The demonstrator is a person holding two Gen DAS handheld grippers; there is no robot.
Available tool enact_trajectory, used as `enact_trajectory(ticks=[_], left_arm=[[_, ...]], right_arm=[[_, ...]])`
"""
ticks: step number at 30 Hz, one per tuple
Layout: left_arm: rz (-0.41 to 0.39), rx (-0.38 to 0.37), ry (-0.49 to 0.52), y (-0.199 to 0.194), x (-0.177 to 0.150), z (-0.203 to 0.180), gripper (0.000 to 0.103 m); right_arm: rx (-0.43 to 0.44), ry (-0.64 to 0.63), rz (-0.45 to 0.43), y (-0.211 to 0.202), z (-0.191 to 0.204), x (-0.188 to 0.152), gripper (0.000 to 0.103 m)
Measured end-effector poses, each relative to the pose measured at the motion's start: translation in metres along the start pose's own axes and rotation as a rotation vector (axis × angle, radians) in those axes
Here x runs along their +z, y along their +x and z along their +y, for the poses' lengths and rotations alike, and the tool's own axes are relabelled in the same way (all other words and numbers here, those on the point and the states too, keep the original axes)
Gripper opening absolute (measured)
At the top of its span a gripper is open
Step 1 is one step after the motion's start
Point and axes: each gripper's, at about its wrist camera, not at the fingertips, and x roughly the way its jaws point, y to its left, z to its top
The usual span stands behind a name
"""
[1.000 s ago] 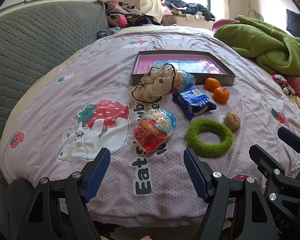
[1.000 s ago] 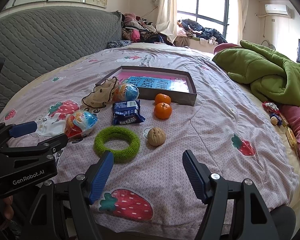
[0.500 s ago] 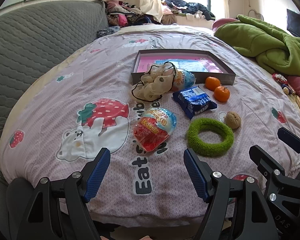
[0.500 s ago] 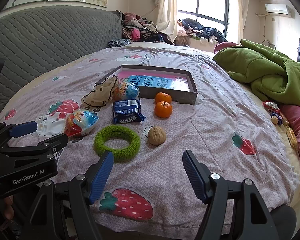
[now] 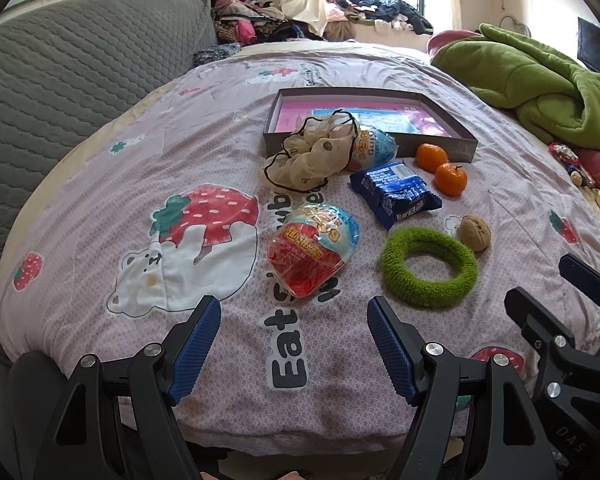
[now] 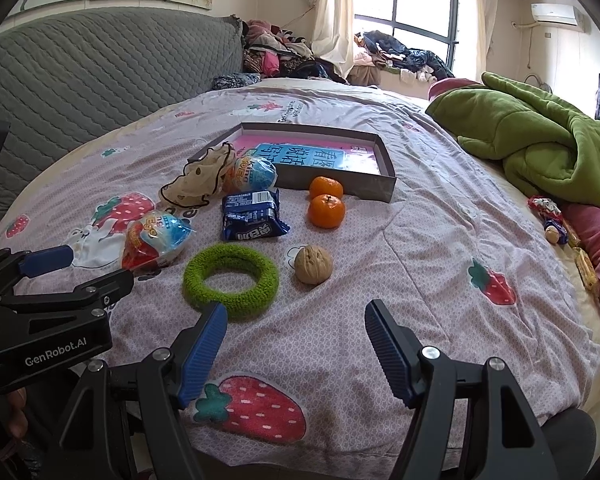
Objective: Organize objects
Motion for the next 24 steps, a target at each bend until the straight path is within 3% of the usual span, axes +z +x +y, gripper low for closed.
enact_trajectory(ticks=[24], left_arm=[[0.021, -0.008, -0.029, 0.048, 0.023, 0.011, 0.077]], right_arm=[[-0.008, 0.062, 0.047, 0.051, -0.031, 0.024, 0.071]])
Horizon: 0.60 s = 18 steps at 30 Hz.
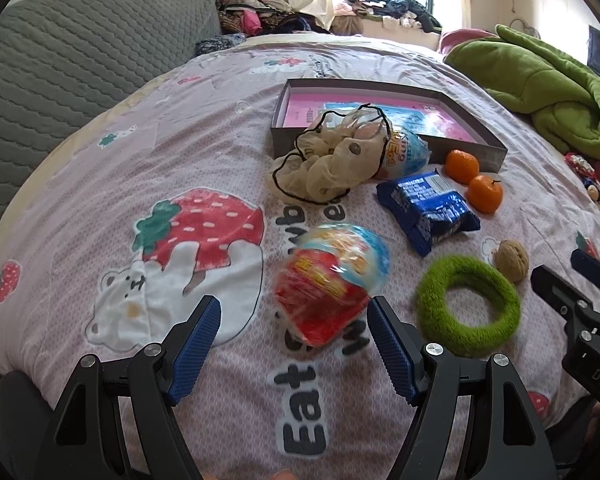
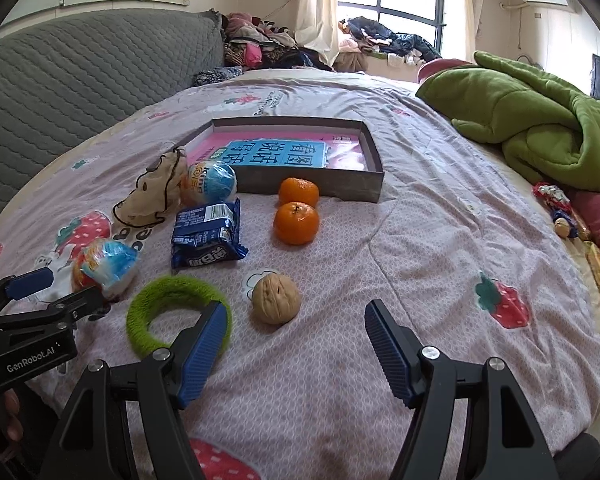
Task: Organize objects
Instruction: 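Grasp the wrapped Kinder egg with the left tool while the right tool grasps the walnut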
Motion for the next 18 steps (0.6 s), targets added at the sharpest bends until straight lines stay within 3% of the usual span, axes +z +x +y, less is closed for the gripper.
enact_trajectory(ticks=[10, 18], left_arm=[[0.017, -0.030, 0.034, 0.019, 0.012, -0.007, 0.077], [0.015, -0.040, 0.001, 0.029, 0.028, -0.001, 0.077]], right_arm=[[0.028, -0.005, 0.020, 0.015, -0.001, 0.005, 0.071], [0.048, -0.005, 0.044, 0.027, 0.001, 0.008, 0.071]])
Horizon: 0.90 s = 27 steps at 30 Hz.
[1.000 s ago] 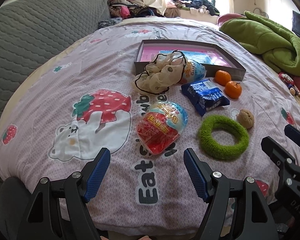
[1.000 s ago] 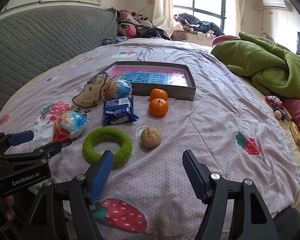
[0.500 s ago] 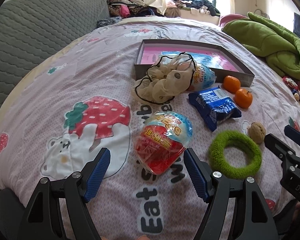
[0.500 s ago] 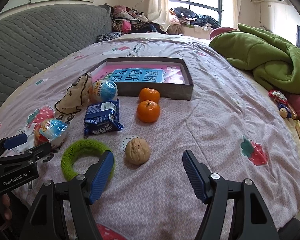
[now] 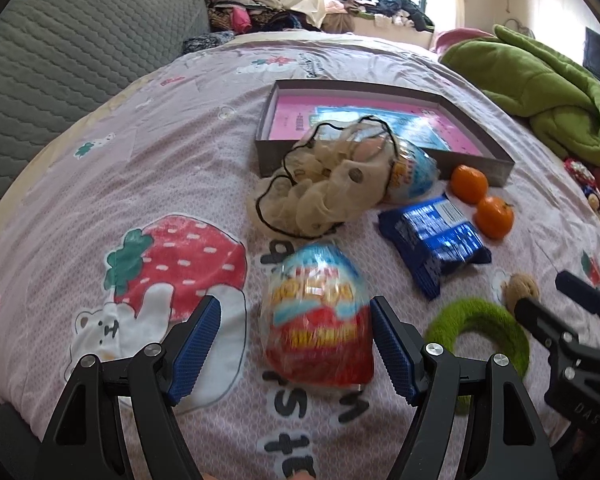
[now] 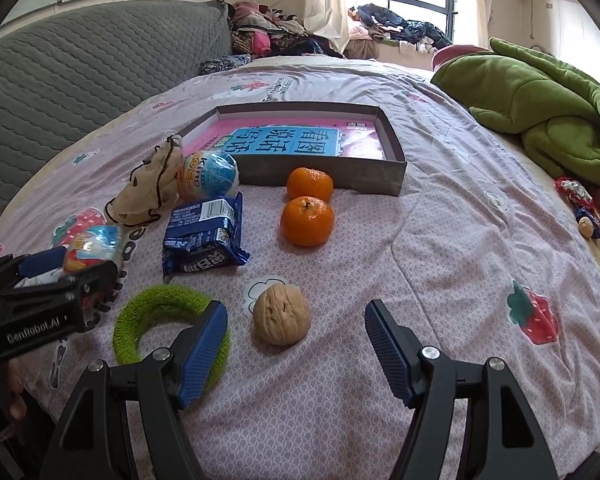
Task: Organize objects
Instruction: 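Grasp the wrapped Kinder egg with the left tool while the right tool grasps the walnut, then carry the Kinder egg and walnut in both tools over the grey tray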
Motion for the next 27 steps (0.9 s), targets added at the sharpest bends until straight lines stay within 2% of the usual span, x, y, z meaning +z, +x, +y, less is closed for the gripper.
enact_trajectory(ticks=[10, 15, 17, 18, 21, 27], left_arm=[[0.039, 0.006, -0.051, 0.019, 0.009, 0.008, 0.077], [0.069, -0.006, -0.090, 0.028, 0.010, 0.014, 0.077], [0.064, -0.009, -0.100, 0.029, 0.011, 0.016, 0.077], [0.059, -0.014, -0.105, 0.029, 0.012, 0.017, 0.075], [0.044, -0.041, -0.110, 0.028, 0.014, 0.020, 0.055], [0.039, -0.067, -0.108, 0.028, 0.013, 0.021, 0.054]], right_arm=[[-0.007, -0.026, 0.043, 0.019, 0.003, 0.000, 0.055], [-0.002, -0.050, 0.031, 0.022, 0.005, 0.000, 0.043], [0.006, -0.060, 0.024, 0.022, 0.007, 0.001, 0.033], [0.012, -0.065, 0.020, 0.021, 0.008, 0.001, 0.033], [0.010, -0.082, 0.012, 0.021, 0.011, 0.001, 0.033], [0.020, -0.079, 0.003, 0.020, 0.010, 0.001, 0.033]])
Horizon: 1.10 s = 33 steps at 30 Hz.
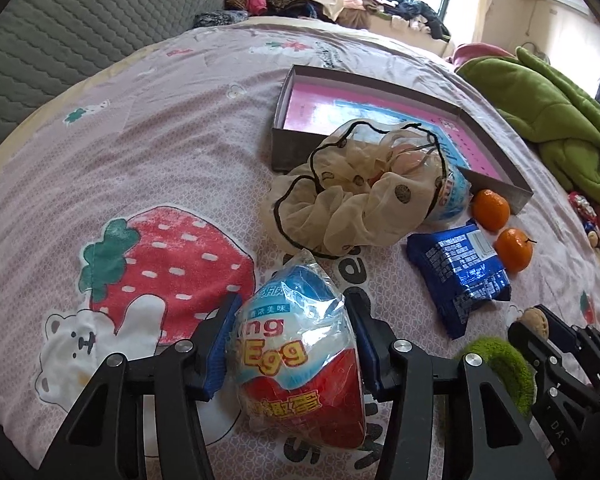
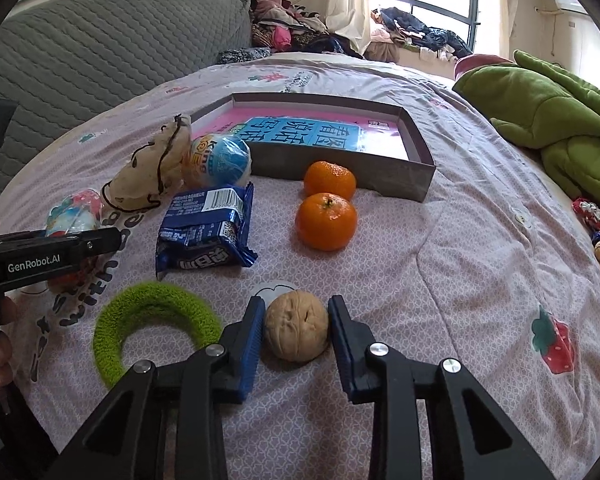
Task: Organize objects
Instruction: 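Carry the Kinder egg and walnut in both tools over the grey tray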
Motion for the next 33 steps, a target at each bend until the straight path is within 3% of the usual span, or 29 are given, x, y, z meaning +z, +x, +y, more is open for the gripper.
enact_trajectory(ticks=[16, 33], left_arm=[[-0.111, -0.011, 0.072, -0.037, 0.003, -0.018, 0.054], [-0.199, 0.004, 0.100, -0.047, 0.046, -0.039, 0.054]], right_arm=[[0.010, 0.010, -0.058, -0.017, -0.002, 0.008, 0.033], [0.019, -0.007, -0.177, -0.026, -0.017, 0.062, 0.033]])
